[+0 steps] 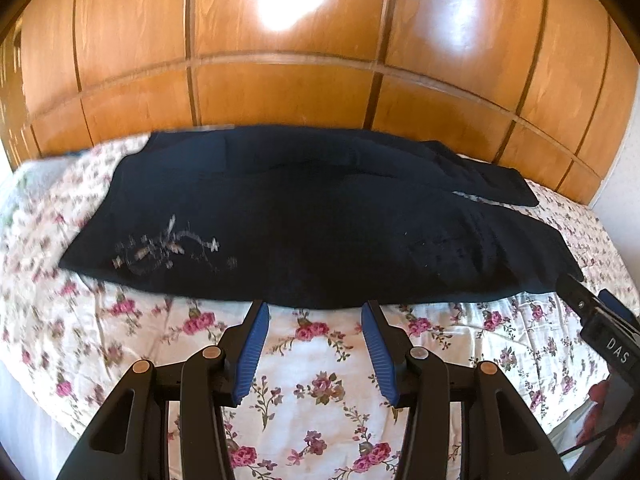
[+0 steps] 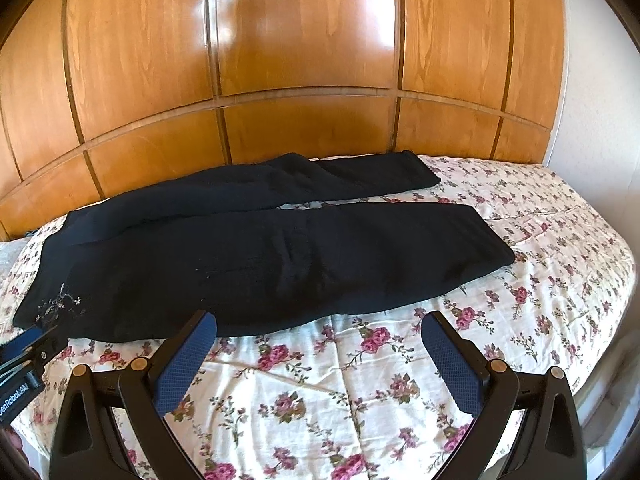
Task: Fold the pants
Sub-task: 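Grasp the embroidered waist of the black pants with the left tool while the right tool grasps a leg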
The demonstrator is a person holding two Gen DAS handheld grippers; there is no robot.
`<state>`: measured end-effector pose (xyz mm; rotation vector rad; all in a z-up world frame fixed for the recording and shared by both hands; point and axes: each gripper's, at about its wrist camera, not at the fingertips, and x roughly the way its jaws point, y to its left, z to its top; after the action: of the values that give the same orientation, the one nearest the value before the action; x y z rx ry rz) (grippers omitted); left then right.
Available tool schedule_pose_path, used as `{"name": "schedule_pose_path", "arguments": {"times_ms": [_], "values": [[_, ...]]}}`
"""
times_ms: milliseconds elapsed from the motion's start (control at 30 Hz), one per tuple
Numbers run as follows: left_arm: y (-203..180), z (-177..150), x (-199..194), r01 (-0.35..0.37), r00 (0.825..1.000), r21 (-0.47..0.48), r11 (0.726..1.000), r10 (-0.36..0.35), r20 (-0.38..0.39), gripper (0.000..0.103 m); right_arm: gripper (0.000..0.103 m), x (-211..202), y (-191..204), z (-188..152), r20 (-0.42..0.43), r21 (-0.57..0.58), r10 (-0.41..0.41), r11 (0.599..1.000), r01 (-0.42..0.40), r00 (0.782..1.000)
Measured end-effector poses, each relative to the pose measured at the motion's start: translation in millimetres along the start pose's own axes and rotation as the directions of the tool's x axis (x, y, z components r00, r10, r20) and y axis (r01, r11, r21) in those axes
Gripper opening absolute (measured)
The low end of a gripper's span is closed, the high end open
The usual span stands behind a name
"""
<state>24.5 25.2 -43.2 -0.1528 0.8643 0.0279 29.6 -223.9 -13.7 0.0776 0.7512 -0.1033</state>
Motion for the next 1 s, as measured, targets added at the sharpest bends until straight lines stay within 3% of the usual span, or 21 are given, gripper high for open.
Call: {"name": "schedule_pose_path", "arguments": {"times_ms": [167,267,400,500,600,767,933,1000], "values": [[20.4,-3.0,18.5,0.042,0.997,-0.102,0.994,-0.049,-0.067,0.049,0.103,16.8,-16.6,3.5,-0.007,0.038,0.072,0.997,-0.071,0.997],[33.0,-4.1,26.7,0.062,0.993,-0.147,0.987,-0.075,-0.087,0.049,0.103,32.2,-28.9,3.3,-0.060,0.064,0.057,0.997,-0.054,0.997],[54.3,-4.7,34.8,0.101,0.990,-0.195,0.976,-0.118,-0.079,0.049,0.103,48.5,-56.7,-0.6,-0.088,0.123,0.071,0.991,-0.060,0.994],[78.6,-6.0,39.1,0.109,0.991,-0.266,0.958,-0.127,-0.051,0.049,0.103,56.9,-85.1,-2.5,-0.071,0.219,0.154,0.966,-0.135,0.986],[97.8,-8.1,44.0,0.101,0.992,-0.307,0.946,-0.120,-0.044,0.049,0.100,66.5,-112.0,-3.9,-0.055,0.341,0.217,0.921,-0.186,0.975],[141.3,-15.0,48.5,0.131,0.990,-0.437,0.890,-0.139,0.012,0.049,0.086,86.6,-159.5,-14.3,0.013,0.568,0.351,0.768,-0.296,0.936],[170.5,-22.6,55.6,0.165,0.986,-0.516,0.841,-0.158,0.058,0.049,0.072,105.9,-188.3,-28.0,0.085,0.693,0.404,0.633,-0.345,0.911],[181.4,-26.8,57.9,0.178,0.984,-0.543,0.821,-0.162,0.078,0.049,0.067,107.8,-190.5,-27.4,0.115,0.701,0.410,0.612,-0.366,0.905]]}}
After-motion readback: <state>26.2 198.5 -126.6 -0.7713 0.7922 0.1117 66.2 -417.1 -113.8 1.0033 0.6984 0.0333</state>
